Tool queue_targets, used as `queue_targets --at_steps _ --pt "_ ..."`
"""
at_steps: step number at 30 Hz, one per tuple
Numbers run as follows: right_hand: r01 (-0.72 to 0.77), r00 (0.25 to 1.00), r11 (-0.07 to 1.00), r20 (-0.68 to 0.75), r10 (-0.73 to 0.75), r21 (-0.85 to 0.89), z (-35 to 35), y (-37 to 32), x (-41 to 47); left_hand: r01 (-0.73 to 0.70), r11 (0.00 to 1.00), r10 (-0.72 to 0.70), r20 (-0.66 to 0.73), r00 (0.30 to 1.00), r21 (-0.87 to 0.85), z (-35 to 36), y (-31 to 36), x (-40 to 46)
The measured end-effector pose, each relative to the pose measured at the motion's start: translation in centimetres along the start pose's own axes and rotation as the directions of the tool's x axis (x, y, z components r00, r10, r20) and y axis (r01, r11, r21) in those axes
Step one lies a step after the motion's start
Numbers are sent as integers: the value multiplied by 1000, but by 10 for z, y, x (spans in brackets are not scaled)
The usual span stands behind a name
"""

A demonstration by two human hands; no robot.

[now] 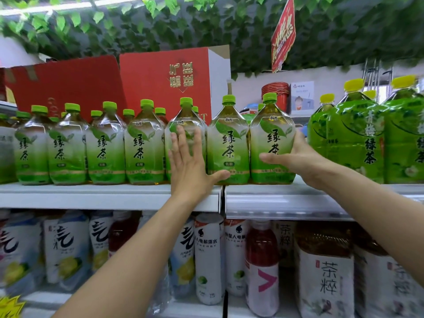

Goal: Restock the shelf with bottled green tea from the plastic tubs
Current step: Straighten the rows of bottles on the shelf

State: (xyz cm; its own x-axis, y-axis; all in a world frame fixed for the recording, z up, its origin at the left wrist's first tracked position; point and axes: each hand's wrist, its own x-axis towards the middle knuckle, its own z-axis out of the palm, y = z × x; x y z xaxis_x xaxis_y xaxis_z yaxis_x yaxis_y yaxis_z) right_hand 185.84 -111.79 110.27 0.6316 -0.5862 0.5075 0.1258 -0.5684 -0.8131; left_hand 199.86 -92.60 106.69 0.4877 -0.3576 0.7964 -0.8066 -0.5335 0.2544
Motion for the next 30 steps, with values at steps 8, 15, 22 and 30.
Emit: queue_targets --at_steps 8,15,22,30 --pt "16 1000 1000 -5 -16 -9 3 4 4 1 1000 -1 15 1000 1 0 2 2" --pt "30 999 999 -18 -30 -16 3 6 1 2 1000 -2 11 1000 -5 1 1 1" --pt "27 999 999 -19 -27 -21 3 10 7 10 999 -11 17 1000 43 2 4 2" --pt "83 996 997 -40 -83 2 4 11 4 -459 886 458 28 889 72 -37 39 54"
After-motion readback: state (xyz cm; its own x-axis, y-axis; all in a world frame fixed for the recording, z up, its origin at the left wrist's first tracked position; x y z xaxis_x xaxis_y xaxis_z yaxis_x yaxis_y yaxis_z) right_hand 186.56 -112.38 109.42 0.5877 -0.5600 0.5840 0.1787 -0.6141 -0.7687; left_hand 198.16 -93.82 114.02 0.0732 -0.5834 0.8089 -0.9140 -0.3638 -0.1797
